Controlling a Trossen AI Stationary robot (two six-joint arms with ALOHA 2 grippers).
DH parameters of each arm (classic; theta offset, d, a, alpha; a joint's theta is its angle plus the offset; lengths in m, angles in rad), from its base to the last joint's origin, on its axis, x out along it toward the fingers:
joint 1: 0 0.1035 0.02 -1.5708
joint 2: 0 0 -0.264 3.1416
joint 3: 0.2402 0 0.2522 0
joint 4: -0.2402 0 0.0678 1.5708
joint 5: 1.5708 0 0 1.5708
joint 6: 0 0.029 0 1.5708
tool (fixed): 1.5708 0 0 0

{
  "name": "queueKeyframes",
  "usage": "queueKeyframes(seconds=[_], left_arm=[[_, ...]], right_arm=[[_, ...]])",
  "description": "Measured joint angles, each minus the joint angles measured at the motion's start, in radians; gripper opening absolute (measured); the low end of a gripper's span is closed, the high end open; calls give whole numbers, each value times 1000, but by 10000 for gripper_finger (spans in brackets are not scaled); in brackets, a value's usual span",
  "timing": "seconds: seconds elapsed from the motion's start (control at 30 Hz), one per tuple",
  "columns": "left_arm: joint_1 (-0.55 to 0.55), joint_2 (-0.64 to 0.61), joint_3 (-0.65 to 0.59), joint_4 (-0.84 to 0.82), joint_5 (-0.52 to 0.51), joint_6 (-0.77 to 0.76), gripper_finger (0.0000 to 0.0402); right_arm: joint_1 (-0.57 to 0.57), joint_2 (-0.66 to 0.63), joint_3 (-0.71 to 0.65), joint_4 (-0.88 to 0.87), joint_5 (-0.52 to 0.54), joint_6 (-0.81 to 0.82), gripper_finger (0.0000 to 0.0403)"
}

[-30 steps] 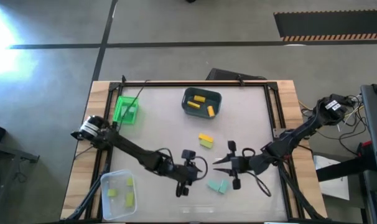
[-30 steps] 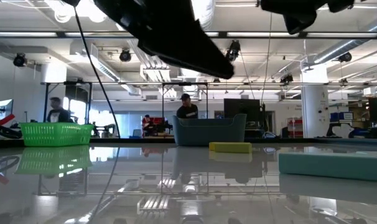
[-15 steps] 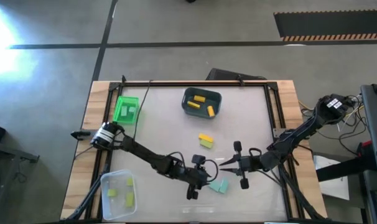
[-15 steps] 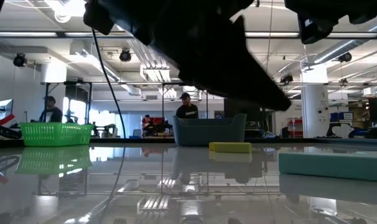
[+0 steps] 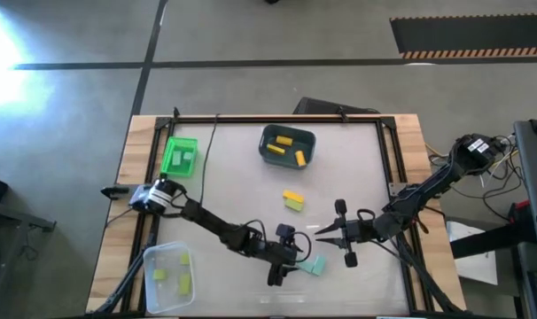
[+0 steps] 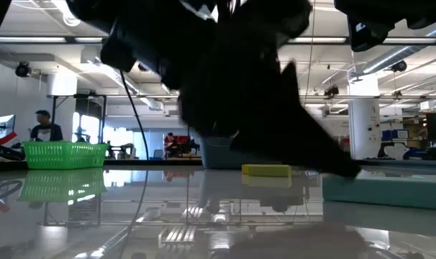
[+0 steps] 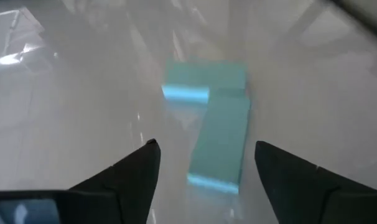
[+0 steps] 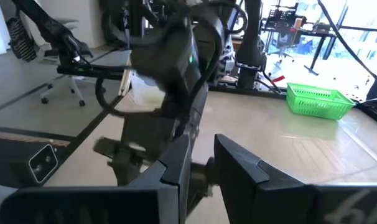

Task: Sort & place blocks by color
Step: Put the blue block into the green bin

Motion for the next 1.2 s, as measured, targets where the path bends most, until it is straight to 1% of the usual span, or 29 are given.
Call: queueKeyframes(seconds=[0.27, 0.37, 0.43, 0.5, 0.67, 0.77, 0.9, 1.0, 1.1, 1.13, 1.2], left_arm=[[9, 40, -2, 12, 3, -1, 248], [9, 38, -4, 8, 1, 1, 238], [10, 38, -4, 0, -1, 2, 221], [10, 37, -4, -6, 1, 2, 194], [10, 27, -4, -43, -6, 2, 105], [11, 18, -4, -57, -8, 9, 104], [11, -9, -7, -93, -13, 59, 104], [11, -64, -7, -172, -19, 87, 104], [11, -132, -7, -292, -55, 109, 104], [11, -152, -7, -324, -67, 118, 104], [12, -202, -7, -421, -89, 155, 104]], right_arm=[[0, 0, -2, -1, -2, 8, 63], [0, 0, -1, -1, -2, 8, 61], [0, 0, -2, -1, -1, 14, 59], [0, 0, -4, -2, -1, 21, 59], [0, 1, -7, -2, -1, 48, 59], [0, 5, -7, -1, -1, 51, 59], [0, 6, -8, 0, 7, 50, 59], [0, 6, -8, 9, 8, 48, 59], [0, 5, -8, 27, 10, 62, 59], [0, 5, -8, 33, 18, 68, 59], [0, 5, -8, 34, 69, 89, 59]])
